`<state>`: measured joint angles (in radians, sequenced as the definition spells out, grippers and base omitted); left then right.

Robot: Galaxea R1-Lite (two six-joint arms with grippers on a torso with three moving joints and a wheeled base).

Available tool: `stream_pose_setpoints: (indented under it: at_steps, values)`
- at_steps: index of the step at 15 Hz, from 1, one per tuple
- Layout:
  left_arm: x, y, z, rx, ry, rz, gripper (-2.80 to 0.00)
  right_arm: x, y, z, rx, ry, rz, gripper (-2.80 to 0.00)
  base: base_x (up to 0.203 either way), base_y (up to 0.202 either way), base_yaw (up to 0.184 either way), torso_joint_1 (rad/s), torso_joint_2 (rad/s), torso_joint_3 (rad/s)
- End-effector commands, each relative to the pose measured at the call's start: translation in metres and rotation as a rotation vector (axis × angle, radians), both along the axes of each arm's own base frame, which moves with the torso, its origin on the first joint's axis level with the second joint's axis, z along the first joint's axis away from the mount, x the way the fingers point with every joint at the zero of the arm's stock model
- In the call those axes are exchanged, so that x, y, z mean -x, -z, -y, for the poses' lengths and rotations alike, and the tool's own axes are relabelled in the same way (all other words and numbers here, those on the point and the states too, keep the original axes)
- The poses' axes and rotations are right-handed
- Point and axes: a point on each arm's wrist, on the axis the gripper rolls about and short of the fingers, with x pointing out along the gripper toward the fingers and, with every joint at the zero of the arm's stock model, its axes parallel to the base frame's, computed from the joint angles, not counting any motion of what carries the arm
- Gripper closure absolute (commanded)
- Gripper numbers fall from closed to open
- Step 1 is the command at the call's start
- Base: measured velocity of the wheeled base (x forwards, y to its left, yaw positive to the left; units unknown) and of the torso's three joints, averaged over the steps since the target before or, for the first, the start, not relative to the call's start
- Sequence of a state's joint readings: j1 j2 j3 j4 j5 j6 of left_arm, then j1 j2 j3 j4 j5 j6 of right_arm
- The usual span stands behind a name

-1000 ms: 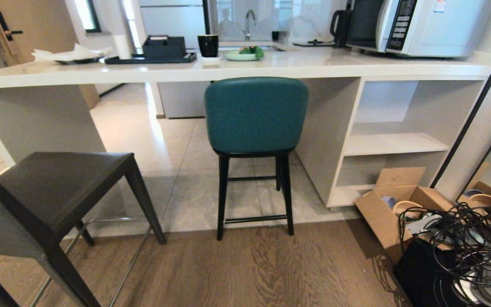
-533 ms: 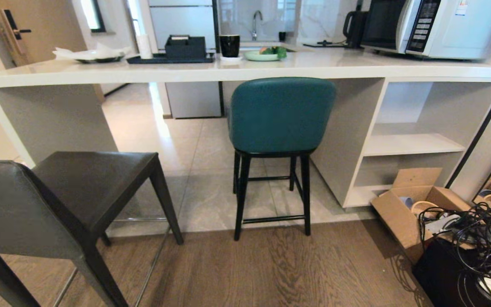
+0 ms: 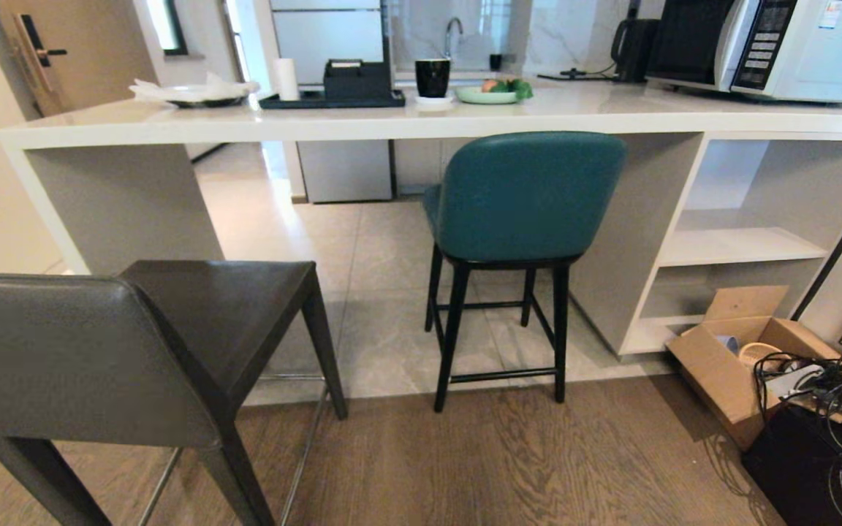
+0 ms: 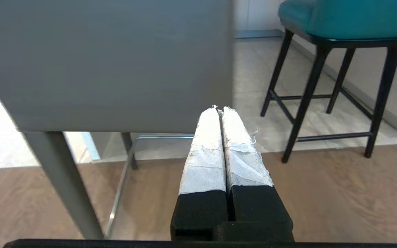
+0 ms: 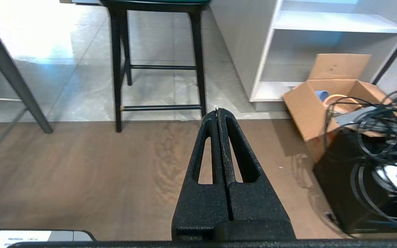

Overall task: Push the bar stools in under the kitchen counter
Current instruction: Push the gray chair back under the dining table

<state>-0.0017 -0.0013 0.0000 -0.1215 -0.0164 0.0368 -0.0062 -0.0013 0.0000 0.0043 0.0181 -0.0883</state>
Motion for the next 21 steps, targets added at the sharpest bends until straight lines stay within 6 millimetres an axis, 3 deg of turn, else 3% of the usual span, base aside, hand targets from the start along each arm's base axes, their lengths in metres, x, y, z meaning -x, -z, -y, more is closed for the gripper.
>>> stream_pose_setpoints:
  at_steps: [1,21]
  values:
    - [-0.0034,0.0110,0.0000,0.000,0.000,-0.040,0.00,-0.0002,0.0004,0.0000,0.001,0.000,-0.003,0.00,0.000,0.195,-0.004,-0.002,0.01,0.006]
    - [-0.0034,0.0110,0.0000,0.001,0.000,-0.040,0.00,-0.0002,0.0004,0.0000,-0.005,0.000,-0.003,0.00,0.000,0.197,-0.002,0.002,0.00,0.003]
